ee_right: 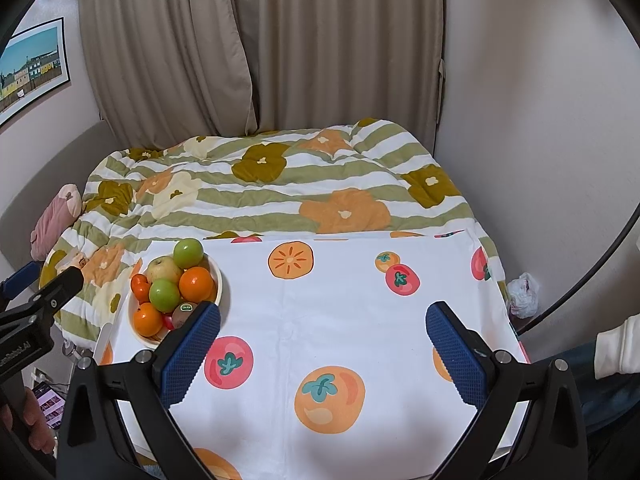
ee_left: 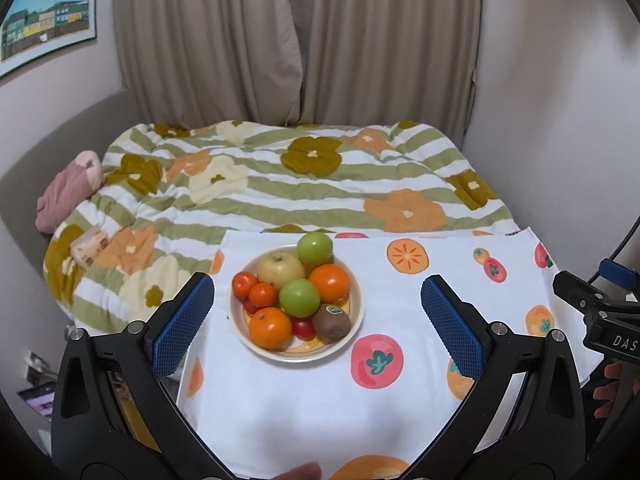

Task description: Organize fruits

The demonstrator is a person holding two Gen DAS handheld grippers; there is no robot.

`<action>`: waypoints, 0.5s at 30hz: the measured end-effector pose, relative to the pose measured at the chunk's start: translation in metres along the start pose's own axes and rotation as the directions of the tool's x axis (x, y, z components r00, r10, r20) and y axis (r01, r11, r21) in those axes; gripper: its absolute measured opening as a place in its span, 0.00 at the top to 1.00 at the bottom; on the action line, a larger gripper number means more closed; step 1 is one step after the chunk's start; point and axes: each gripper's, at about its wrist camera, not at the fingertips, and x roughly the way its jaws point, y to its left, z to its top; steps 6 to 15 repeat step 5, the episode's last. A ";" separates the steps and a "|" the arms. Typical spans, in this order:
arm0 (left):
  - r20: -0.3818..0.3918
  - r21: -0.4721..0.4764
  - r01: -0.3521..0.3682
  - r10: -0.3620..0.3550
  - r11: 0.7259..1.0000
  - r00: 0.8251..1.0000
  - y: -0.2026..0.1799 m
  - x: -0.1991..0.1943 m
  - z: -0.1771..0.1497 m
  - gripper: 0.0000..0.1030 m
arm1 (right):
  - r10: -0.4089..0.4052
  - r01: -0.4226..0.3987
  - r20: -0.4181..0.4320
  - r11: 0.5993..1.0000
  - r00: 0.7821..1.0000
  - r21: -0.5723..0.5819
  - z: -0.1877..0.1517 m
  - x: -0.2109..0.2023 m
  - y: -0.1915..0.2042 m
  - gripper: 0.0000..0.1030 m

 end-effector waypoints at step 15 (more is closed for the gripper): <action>0.003 -0.001 -0.007 0.007 1.000 1.000 0.004 -0.001 -0.001 0.00 | 0.000 0.000 0.000 1.000 1.000 0.000 -0.001 0.000 0.000 0.00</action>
